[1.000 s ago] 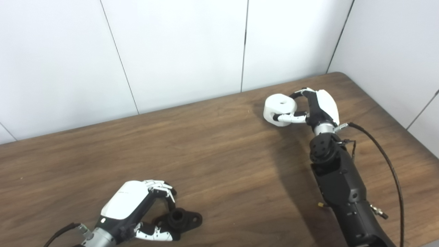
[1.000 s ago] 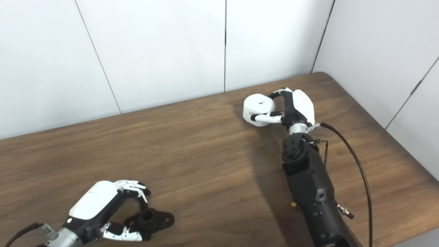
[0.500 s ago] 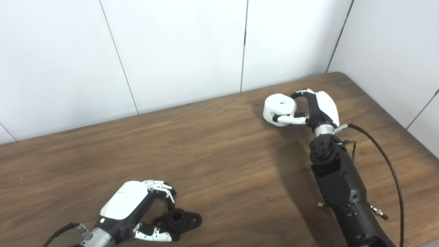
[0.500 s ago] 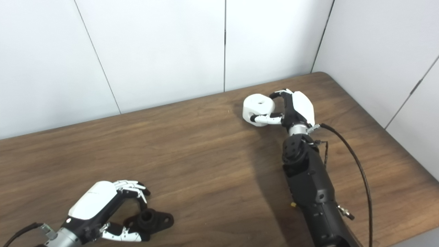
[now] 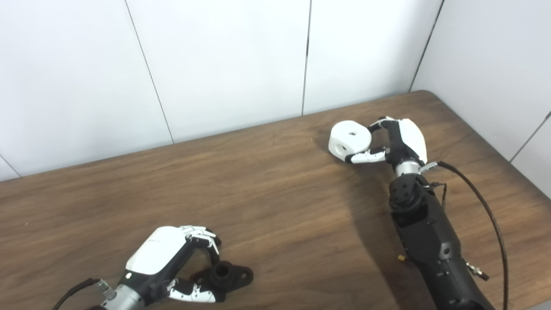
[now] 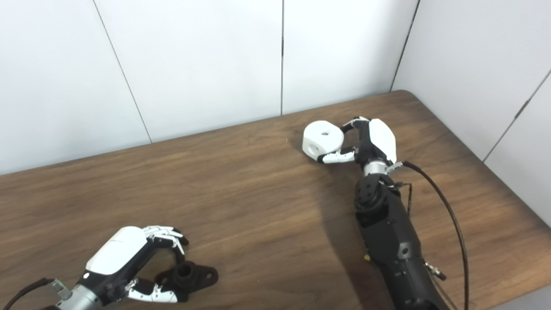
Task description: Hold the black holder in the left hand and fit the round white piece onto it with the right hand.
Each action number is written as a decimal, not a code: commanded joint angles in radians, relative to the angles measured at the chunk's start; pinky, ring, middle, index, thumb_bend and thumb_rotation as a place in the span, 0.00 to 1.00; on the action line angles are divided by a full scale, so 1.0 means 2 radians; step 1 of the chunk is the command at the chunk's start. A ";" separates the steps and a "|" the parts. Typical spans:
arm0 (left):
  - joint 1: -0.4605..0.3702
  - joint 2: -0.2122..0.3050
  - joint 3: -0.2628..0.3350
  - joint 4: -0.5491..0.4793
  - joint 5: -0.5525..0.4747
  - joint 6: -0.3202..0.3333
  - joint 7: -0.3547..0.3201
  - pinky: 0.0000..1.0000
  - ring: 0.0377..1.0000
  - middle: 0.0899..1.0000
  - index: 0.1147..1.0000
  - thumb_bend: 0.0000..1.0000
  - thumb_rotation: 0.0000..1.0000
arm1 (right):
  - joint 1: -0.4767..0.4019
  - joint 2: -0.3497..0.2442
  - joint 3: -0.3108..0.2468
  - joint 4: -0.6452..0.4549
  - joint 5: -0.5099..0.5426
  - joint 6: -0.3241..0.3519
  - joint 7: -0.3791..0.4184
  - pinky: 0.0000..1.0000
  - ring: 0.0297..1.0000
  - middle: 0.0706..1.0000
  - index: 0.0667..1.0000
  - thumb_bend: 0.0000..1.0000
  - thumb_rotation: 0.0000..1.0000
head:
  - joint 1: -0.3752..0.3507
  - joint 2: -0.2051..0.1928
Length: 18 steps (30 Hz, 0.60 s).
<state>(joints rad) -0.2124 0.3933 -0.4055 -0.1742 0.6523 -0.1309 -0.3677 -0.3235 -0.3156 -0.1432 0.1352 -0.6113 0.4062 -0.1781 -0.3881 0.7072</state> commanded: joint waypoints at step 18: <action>0.007 0.001 -0.005 -0.004 -0.002 0.007 -0.019 0.83 0.80 0.71 0.42 0.52 0.05 | -0.009 -0.028 0.024 -0.003 0.015 -0.027 -0.033 1.00 0.93 0.80 0.45 0.52 0.13 | 0.001 -0.004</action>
<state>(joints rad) -0.2097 0.3887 -0.4052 -0.1803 0.6526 -0.1258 -0.3728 -0.3180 -0.3593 -0.0881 0.1509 -0.5859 0.3809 -0.2192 -0.3850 0.6980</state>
